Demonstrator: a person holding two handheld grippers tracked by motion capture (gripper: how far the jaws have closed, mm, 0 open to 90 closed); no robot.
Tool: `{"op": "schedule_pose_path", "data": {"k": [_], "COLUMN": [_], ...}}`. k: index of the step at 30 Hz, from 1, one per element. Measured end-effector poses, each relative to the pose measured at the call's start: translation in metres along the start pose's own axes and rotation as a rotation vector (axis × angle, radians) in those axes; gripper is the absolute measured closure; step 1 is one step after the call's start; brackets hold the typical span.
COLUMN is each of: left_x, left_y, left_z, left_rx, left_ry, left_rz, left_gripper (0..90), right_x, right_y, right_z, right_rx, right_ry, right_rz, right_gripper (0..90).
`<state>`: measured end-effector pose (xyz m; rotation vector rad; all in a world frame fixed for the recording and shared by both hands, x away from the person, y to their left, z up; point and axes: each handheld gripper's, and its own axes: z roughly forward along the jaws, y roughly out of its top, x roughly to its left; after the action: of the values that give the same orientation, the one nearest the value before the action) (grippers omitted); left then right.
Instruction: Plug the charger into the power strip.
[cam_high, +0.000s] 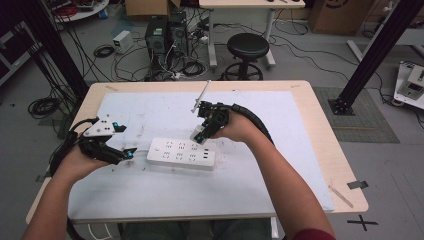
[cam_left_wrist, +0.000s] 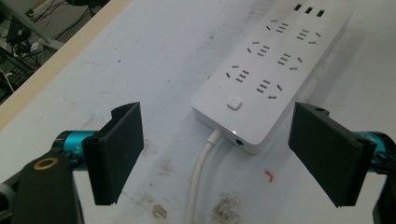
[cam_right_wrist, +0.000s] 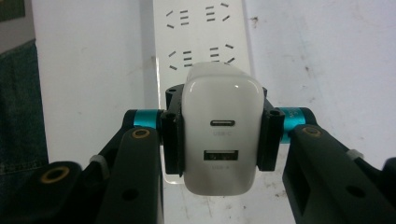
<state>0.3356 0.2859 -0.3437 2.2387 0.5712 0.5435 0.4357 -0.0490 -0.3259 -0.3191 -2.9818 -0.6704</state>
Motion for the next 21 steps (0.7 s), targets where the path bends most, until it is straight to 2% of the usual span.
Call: {"op": "schedule_pose_path", "data": {"k": [11,13,16,18,21], "left_x": [-0.001,-0.001,-0.001,-0.002,-0.002], "left_y": [-0.003,-0.003,-0.003,-0.003,-0.003], "left_z": [-0.004,-0.004,-0.005,-0.006,-0.007], "left_rx": [0.005,0.003,0.004,0.004,0.003], "left_ry": [0.005,0.004,0.004,0.007,0.008], "left_rz": [-0.003,-0.004,-0.003,-0.003,-0.003], "left_gripper": [18.2,18.2,18.2,18.2,18.2], "right_x": [-0.003,-0.005,-0.005,-0.008,-0.009], "right_y": [0.014,0.017,0.018,0.02,0.022], "right_z": [0.022,0.027,0.029,0.036,0.038], "right_rx": [0.104,0.13,0.142,0.183,0.196], "right_ry": [0.013,0.008,0.003,-0.01,-0.013], "right_rz": [-0.025,-0.037,-0.03,-0.047,-0.047], "right_gripper": [63.3,63.2,63.2,63.3,63.3]}}
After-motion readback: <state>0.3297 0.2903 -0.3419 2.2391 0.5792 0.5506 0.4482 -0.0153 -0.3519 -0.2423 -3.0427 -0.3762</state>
